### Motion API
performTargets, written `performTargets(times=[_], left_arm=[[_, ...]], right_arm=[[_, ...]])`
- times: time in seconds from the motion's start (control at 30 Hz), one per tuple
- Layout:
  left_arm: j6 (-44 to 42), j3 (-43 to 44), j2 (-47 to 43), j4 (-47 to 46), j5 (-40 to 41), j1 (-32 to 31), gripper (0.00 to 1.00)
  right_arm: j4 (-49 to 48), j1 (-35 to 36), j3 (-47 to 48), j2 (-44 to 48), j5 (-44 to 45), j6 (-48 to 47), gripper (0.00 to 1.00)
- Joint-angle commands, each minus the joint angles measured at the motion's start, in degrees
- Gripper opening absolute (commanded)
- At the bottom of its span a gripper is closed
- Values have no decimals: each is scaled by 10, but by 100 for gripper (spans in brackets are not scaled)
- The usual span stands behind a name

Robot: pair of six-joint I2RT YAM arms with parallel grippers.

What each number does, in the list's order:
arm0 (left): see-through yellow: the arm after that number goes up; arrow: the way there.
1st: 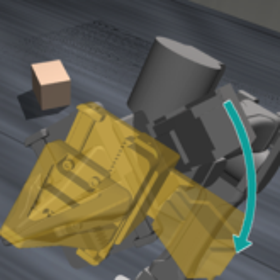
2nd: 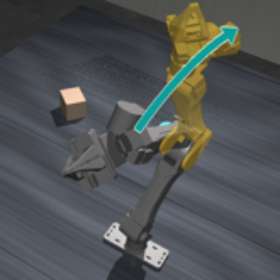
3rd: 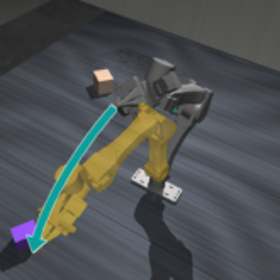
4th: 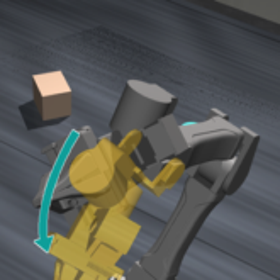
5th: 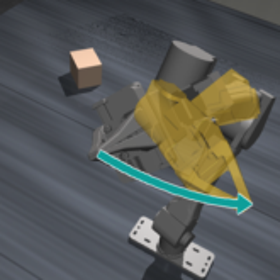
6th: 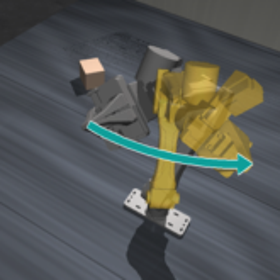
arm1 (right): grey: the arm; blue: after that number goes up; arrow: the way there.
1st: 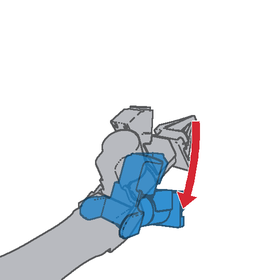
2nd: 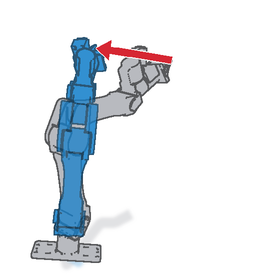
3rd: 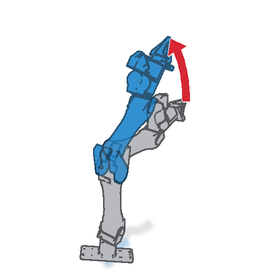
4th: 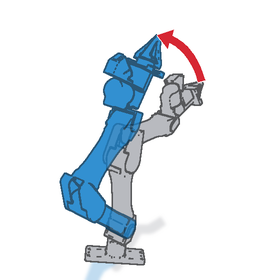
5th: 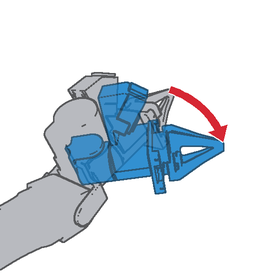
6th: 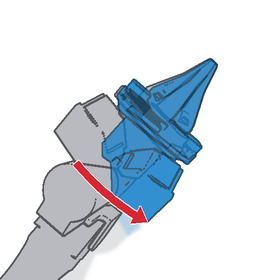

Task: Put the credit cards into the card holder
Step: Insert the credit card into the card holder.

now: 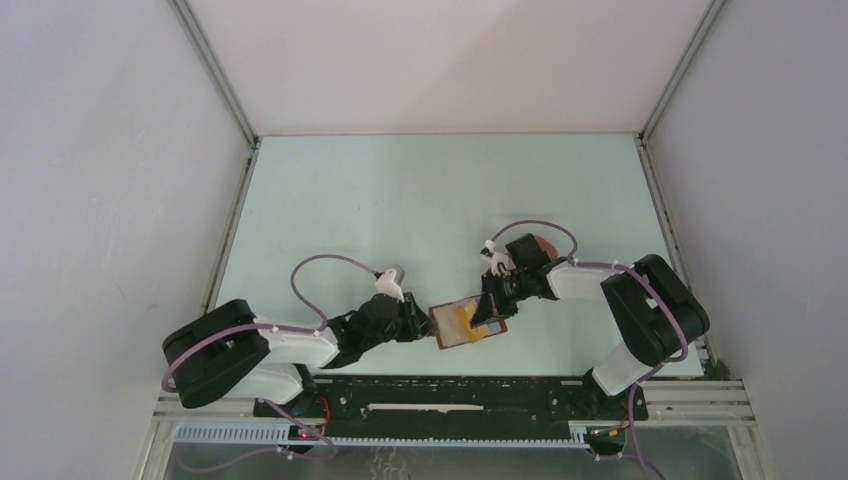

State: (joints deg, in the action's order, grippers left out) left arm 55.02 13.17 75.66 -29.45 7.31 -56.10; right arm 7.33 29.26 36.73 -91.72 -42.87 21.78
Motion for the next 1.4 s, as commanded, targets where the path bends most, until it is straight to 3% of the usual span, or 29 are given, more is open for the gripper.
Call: performTargets(times=[0.0,0.43,0.63,0.8,1.17,1.37], left_arm=[[-28,-16,-19,18,-3,-6,34],[-76,-21,-107,-25,-36,-19,36],[-72,-2,-39,-78,-61,-21,35],[-73,24,17,-102,-67,-21,34],[-84,67,42,-98,-59,-15,32],[-72,85,119,-167,-103,5,26]], right_arm=[[10,-6,-3,-13,-3,-6,0],[34,-3,30,-52,-41,-6,0],[41,0,49,-71,-58,-21,0],[48,-3,59,-81,-56,-31,7],[68,-4,79,-100,-62,-46,15],[83,-9,91,-104,-58,-59,20]])
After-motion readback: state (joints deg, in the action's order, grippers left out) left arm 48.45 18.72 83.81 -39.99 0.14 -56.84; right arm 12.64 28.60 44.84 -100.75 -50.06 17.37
